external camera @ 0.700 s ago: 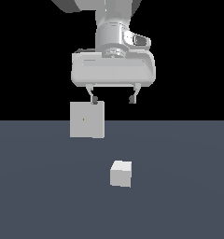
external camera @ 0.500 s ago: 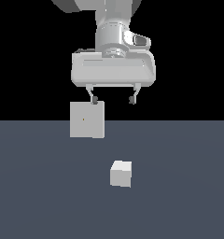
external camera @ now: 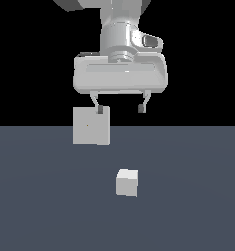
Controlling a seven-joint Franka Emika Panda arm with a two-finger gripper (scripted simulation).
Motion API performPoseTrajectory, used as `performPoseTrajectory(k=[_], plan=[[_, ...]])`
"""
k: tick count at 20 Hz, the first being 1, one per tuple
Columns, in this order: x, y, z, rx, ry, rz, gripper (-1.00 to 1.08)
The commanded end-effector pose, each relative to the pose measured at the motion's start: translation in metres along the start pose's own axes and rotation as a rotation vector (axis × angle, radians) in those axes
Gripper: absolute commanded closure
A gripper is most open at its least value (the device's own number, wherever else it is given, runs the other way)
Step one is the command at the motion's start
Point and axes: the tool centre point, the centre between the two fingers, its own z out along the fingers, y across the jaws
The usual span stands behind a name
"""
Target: Plug the charger into the wall socket.
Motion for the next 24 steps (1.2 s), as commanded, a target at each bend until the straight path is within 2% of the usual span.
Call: performPoseTrajectory(k=[1,14,24], plan=[[-0.007,0.002,0.006,0.000,0.012,0.013,-0.92],[-0.056,0.010,0.049,-0.002,0.101,0.108,-0.92],[-0.076,0.012,0.072,-0.003,0.141,0.151,-0.92]])
